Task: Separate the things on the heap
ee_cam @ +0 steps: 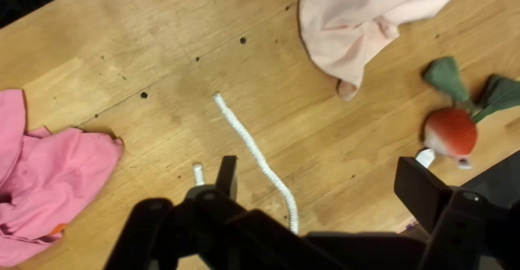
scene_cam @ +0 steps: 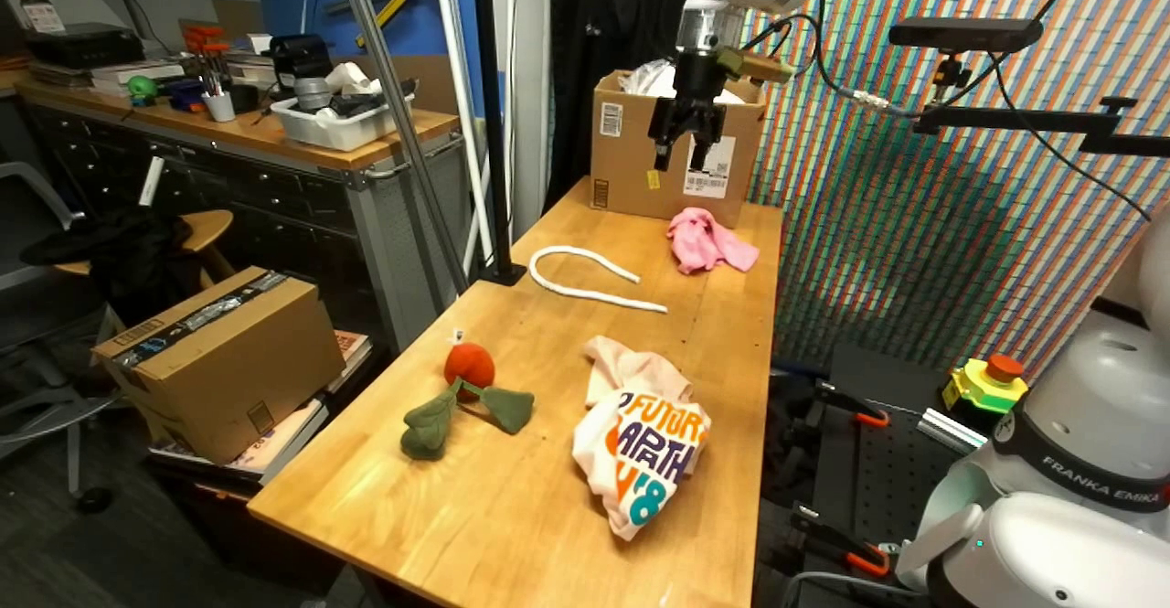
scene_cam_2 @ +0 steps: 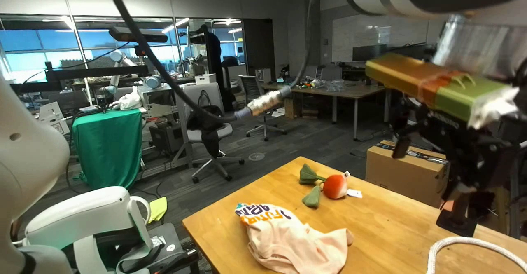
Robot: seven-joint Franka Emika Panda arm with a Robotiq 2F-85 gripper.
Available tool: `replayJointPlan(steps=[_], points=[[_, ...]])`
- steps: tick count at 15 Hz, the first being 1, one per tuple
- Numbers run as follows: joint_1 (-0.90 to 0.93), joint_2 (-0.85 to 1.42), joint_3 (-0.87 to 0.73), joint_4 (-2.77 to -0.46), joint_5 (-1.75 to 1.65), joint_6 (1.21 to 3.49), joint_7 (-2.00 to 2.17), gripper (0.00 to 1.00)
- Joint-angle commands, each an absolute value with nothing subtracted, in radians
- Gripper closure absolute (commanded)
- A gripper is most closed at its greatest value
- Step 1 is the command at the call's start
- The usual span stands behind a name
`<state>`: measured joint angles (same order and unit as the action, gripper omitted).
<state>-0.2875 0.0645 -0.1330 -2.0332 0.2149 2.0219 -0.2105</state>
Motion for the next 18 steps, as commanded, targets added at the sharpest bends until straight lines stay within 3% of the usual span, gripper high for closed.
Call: replayJointPlan(steps=[1,5,8,18], points=[[-0.247,-0.142,-0.153,-2.082,0.217,1.831,-0.291,0.0],[-0.212,-0.357,-0.17,-2.126,0.203,1.635,-0.305,0.0],[-0.196,-0.501,-0.172,-2.187,0.189,1.617,-0.296,0.0],[-0.159,-0.776,-0.114,-2.497,0.185,2.151,-0.164,0.0]])
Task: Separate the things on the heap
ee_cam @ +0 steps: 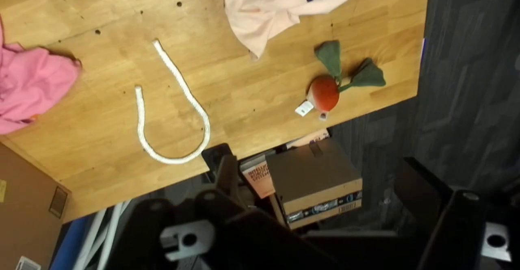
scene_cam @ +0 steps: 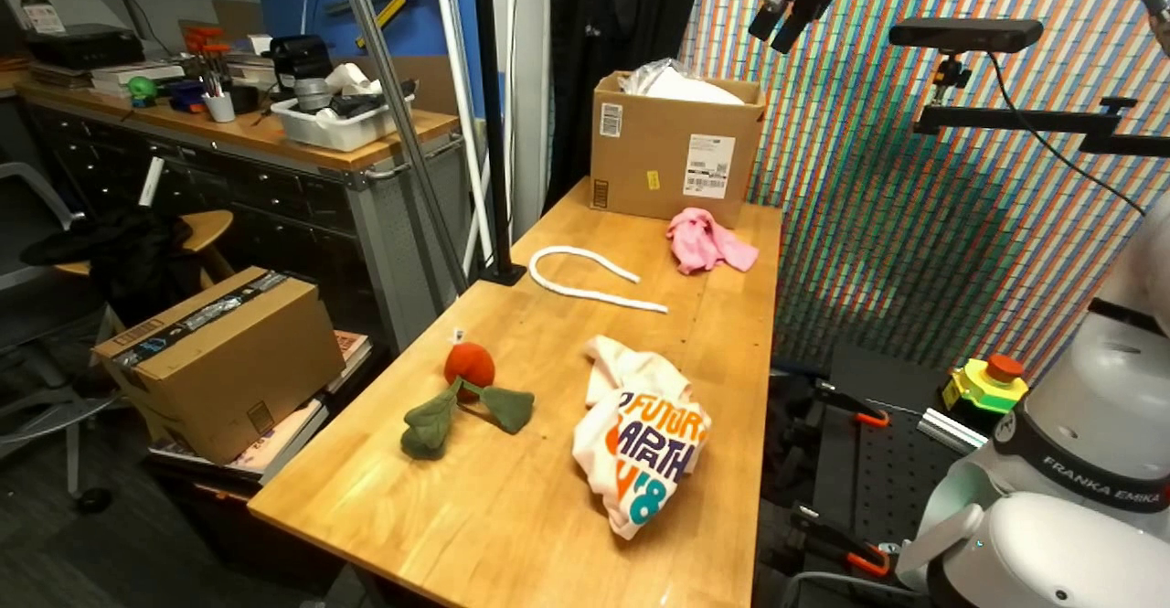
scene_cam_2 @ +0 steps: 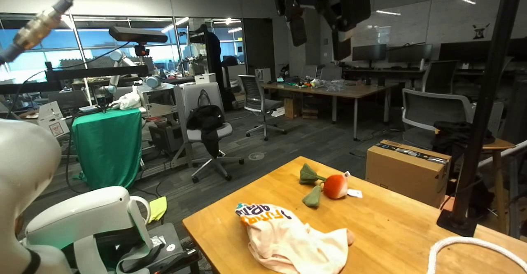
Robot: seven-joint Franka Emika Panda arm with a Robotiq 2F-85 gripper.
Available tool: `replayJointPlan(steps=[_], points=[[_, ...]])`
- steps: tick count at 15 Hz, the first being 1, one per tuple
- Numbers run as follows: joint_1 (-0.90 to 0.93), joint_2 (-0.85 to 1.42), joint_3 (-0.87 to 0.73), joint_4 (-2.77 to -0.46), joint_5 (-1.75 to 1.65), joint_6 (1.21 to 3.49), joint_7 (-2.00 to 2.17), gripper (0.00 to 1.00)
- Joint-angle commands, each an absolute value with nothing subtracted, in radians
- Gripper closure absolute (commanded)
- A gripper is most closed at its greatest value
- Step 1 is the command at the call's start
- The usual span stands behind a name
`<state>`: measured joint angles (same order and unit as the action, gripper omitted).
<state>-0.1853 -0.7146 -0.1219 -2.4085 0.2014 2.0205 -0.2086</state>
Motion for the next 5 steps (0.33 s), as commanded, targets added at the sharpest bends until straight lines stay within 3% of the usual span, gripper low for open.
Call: replayJointPlan(steps=[1,5], points=[[-0.146,-0.73,-0.142,-2.437,0.177,2.073,-0.18,0.0],[-0.136,-0.732,-0.15,-2.455,0.177,2.082,-0.18,0.0]])
